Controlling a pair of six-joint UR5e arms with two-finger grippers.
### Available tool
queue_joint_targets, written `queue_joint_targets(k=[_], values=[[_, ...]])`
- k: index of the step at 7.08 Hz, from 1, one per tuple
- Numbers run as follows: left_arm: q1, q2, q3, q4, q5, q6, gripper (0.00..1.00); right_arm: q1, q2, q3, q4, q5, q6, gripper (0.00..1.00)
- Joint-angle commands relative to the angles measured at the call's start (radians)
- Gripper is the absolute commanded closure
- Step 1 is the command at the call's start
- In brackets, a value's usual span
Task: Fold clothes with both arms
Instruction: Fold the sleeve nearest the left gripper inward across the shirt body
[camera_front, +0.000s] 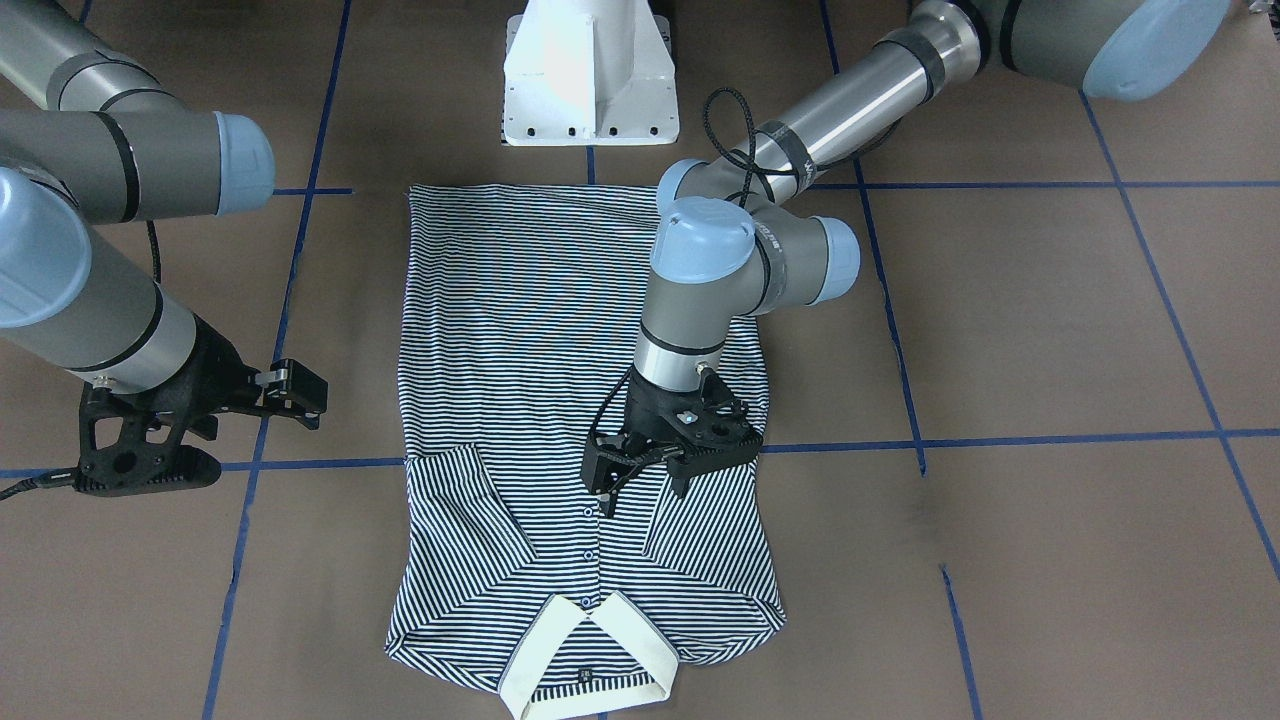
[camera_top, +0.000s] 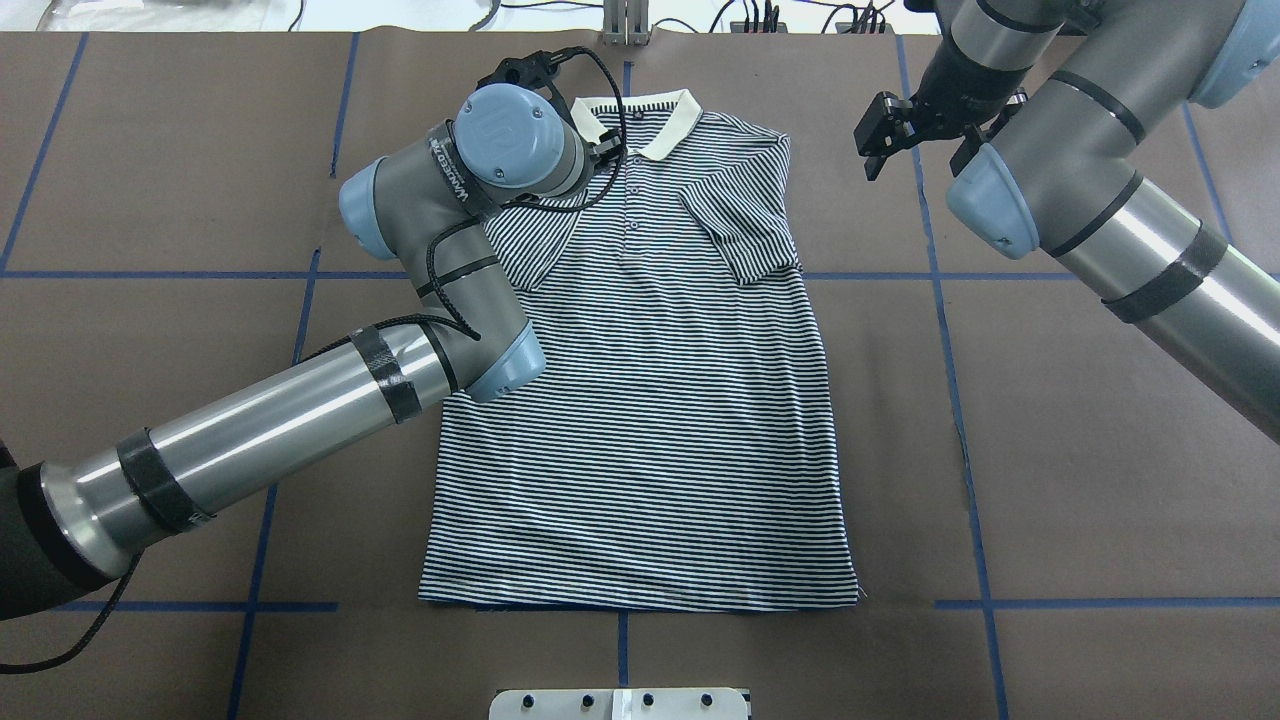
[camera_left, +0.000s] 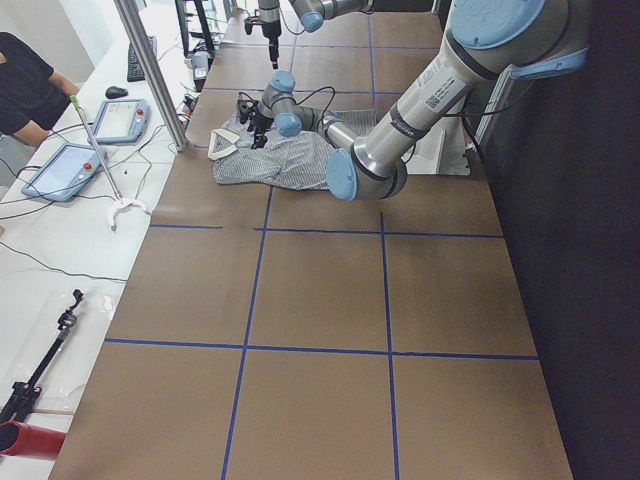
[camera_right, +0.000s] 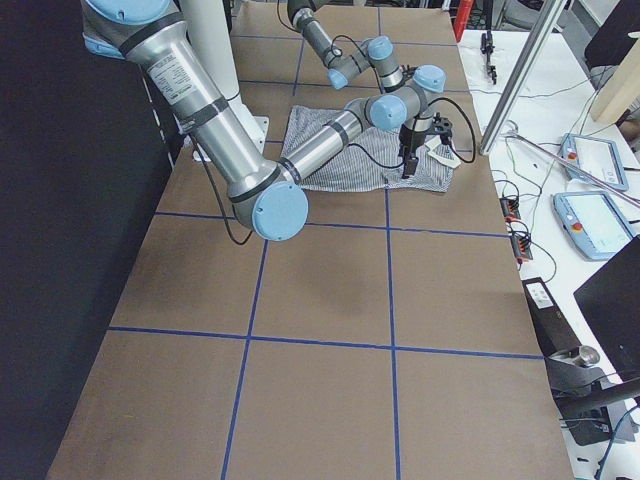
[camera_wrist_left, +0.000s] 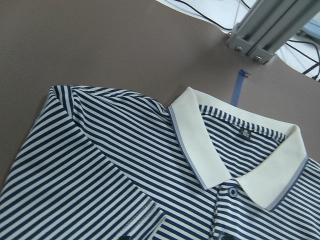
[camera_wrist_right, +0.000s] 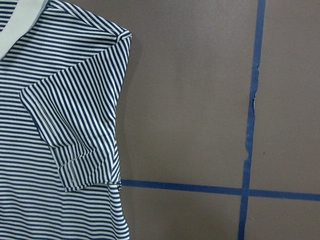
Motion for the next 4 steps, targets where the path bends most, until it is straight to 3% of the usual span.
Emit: queue_joint_targets(k=[1, 2, 3, 4], values=[[0.0, 0.234, -0.364, 0.104, -0.108, 0.104, 0.0, -0.063, -0.178, 0.126, 0.248, -0.031, 0.231, 0.0], [0.002, 0.295, -0.515, 0.259, -0.126, 0.177, 0.0, -0.127, -0.274, 0.207, 0.321, -0.093, 0.34, 0.0], [0.008, 0.327, -0.626, 0.363, -0.126, 0.265, 0.0, -0.266, -0.369, 0.311, 0.326, -0.246, 0.49, 0.01], [0.01, 0.414, -0.732, 0.375, -0.125, 0.279, 0.0, -0.416, -0.414, 0.388, 0.328, -0.378, 0.638, 0.0]])
